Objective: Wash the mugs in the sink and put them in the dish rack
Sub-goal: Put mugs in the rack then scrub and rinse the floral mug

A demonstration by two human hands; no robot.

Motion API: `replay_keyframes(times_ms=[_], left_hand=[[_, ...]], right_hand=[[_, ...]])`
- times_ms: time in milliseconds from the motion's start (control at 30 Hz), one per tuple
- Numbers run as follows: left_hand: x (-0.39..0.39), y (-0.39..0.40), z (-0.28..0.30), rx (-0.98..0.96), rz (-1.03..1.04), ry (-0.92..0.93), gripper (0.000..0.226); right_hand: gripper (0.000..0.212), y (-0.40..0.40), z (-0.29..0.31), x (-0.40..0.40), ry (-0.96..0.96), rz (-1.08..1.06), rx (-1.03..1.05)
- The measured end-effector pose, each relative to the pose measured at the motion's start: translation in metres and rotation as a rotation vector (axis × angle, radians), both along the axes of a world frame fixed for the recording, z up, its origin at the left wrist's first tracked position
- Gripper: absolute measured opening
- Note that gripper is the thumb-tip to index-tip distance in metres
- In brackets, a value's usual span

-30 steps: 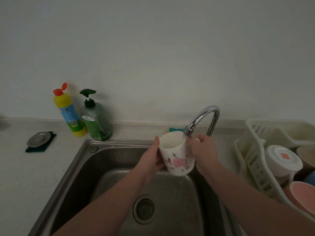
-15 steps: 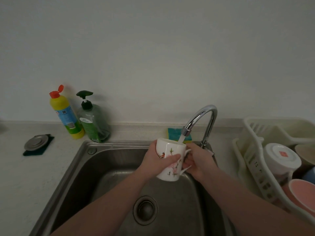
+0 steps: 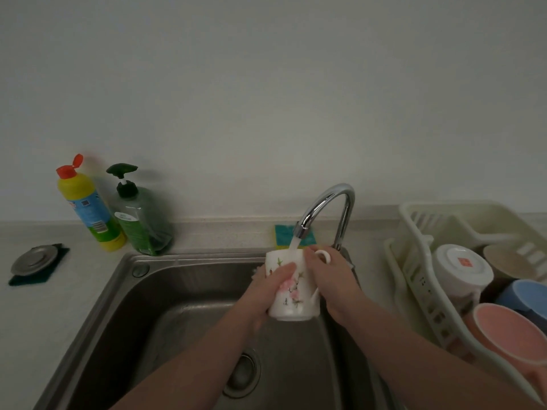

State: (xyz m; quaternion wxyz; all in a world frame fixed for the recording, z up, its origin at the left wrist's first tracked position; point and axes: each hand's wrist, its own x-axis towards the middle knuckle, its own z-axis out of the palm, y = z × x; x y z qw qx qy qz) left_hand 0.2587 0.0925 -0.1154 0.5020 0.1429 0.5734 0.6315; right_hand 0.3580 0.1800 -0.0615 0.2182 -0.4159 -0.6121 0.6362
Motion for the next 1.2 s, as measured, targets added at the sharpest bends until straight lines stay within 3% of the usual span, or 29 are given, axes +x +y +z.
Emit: replay_keyframes(times_ms=[100, 167, 367, 467, 567, 800, 1033, 1200], left_hand=[[0.001, 0.008, 0.001, -0.027, 0.027, 0.085, 0.07], [-0.002, 0.012, 0.002, -0.011, 0.014, 0.204, 0.069], [-0.024, 0.008, 0.009, 0.066, 0.046, 0.548, 0.083], [-0.028, -0.005, 0.012, 0.101, 0.052, 0.681, 0.086], [-0.026, -0.018, 0.011, 0.143, 0.078, 0.786, 0.087], [-0.033, -0.045, -0.003, 0.073, 0.066, 0.669, 0.094], [-0.03, -0.047, -0.014, 0.047, 0.076, 0.58, 0.099], [-0.025, -0.04, -0.004, 0.032, 0.035, 0.493, 0.086]], right_hand=[[0.008, 0.004, -0.005, 0.012, 0.087, -0.024, -0.029], [0.015, 0.006, -0.005, 0.016, 0.124, -0.049, -0.165], [0.045, 0.01, 0.001, 0.013, -0.047, 0.084, -0.528], [0.043, 0.01, 0.001, 0.005, -0.078, 0.09, -0.611], [0.026, 0.008, -0.004, 0.0, -0.105, 0.082, -0.62], [0.03, -0.007, -0.006, -0.012, -0.218, 0.148, -0.324], [0.032, -0.003, -0.007, -0.023, -0.214, 0.152, -0.35], [0.026, 0.006, -0.01, -0.025, -0.188, 0.118, -0.387]])
